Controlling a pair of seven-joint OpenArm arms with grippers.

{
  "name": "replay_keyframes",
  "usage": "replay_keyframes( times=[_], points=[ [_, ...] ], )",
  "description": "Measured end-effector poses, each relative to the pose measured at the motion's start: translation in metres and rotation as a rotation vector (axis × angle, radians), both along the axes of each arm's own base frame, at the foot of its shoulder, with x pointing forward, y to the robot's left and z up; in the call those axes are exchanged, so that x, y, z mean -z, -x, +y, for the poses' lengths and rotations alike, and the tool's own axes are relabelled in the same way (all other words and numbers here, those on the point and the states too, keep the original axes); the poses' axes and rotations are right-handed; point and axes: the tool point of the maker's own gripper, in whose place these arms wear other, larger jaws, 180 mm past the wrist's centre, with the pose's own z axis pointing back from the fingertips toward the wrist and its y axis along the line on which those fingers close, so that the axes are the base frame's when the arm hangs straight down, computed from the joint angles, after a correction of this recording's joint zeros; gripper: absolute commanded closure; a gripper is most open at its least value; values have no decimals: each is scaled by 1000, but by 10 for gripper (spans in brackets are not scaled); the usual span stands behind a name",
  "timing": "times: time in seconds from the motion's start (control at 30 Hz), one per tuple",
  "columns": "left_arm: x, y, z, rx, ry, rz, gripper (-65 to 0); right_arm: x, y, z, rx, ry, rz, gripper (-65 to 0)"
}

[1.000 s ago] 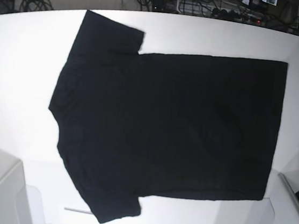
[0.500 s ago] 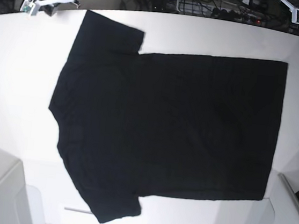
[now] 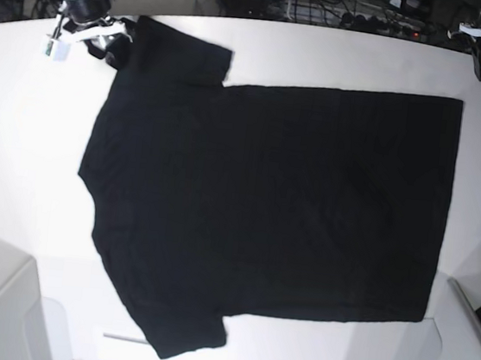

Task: Fold the T-shirt properly
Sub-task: 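Move right gripper to the shirt's shoulder and left gripper to the hem corner, then close both grippers on the shirt's side edge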

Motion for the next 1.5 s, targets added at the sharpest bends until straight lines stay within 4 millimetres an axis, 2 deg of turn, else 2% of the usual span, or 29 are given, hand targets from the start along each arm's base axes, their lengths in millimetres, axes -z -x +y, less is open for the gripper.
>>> replay_keyframes(
  times=[0.03, 0.13, 0.23, 0.3, 0.37, 0.5, 0.57, 0.7, 0.8, 0.97, 1.07, 1.23, 1.37, 1.43, 1.5],
  points=[
    [5, 1, 3, -14, 3, 6, -301, -2, -2, -1, -7, -2, -12, -381],
    [18, 6, 14, -61, 6, 27, -439, -5, -2, 1, -56, -12, -14, -390],
    [23, -3, 0, -23, 121, -26, -525, -2, -7, -8, -45, -11, -14, -390],
    [27, -7, -19, 29, 255, -42, -517, 9, -4, -12, -31, -23, 19, -390],
    [30, -6, -20, 57, 303, 1, -494, 19, 0, -13, -25, -39, 48, -390],
    [13, -12, 14, 31, 259, 17, -464, 35, 2, -19, -34, -54, 83, -390],
    [5, -12, 20, 32, 256, -3, -466, 45, 4, -21, -21, -63, 107, -390],
    [2, -4, 29, 16, 246, 27, -466, 47, 3, -19, -18, -81, 104, -390],
    [-1, -6, 40, 27, 186, 52, -466, 47, 3, -13, -34, -86, 101, -390],
    [11, -12, 30, 42, 174, 71, -466, 47, -2, 14, -109, -128, 87, -390],
    [16, -10, 28, 43, 172, 87, -466, 48, 1, 18, -115, -133, 86, -389],
    [27, -19, 7, 96, 212, 102, -466, 54, 3, 20, -104, -171, 70, -389],
    [30, -23, 2, 110, 223, 100, -466, 56, 1, 18, -110, -180, 59, -387],
    [30, -29, 0, 114, 227, 93, -466, 56, 0, 19, -124, -182, 47, -365],
    [31, -37, -3, 120, 235, 75, -466, 58, -1, 19, -126, -184, 51, -300]
  ],
)
